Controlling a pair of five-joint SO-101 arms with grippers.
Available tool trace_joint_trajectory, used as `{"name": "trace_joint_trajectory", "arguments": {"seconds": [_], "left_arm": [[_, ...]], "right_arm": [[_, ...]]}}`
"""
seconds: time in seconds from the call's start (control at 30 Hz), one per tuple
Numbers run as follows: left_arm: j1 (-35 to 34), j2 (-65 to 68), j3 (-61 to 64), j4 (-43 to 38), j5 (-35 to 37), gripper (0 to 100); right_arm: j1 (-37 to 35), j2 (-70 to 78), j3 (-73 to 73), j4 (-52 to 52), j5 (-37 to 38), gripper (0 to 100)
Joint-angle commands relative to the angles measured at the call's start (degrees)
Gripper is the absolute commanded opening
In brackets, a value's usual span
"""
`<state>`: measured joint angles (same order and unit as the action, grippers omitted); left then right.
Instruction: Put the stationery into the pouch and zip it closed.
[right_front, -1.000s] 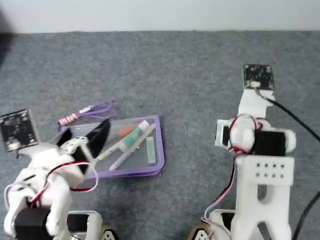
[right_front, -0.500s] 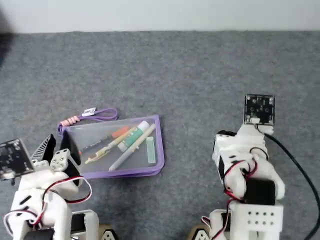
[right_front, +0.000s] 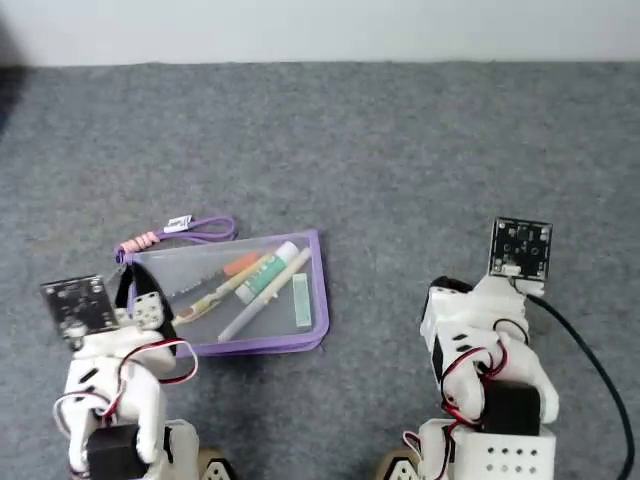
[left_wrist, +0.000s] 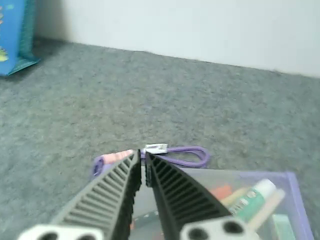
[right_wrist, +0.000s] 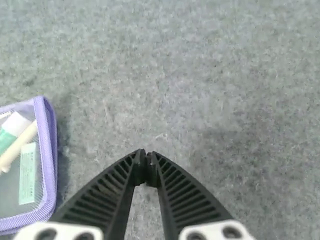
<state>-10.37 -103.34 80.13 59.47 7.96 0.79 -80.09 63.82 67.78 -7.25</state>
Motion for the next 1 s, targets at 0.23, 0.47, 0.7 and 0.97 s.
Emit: {"name": "trace_joint_trajectory", "arguments": {"seconds": [0.23,0.47,0.7,0.97], "left_arm": [[10.9,-0.7,9.6,-2.3,-2.4,1],[10.9,-0.7,14.4,-2.2,-2.1,1],[11.1,-0.5,16.3,0.4,-2.2,1],[10.9,-0.5,16.3,8.3,-2.0,1]], "right_arm": [[-0.5,-14.4,14.3,-1.0,-0.5,0.8],[-0.5,-24.2,23.3,-0.6,-0.4,0.8],[-0.2,-23.6,28.3,-0.5,-0.4,0.8],[0.0,-23.8,32.3,1.4,-0.5,0.8]]}}
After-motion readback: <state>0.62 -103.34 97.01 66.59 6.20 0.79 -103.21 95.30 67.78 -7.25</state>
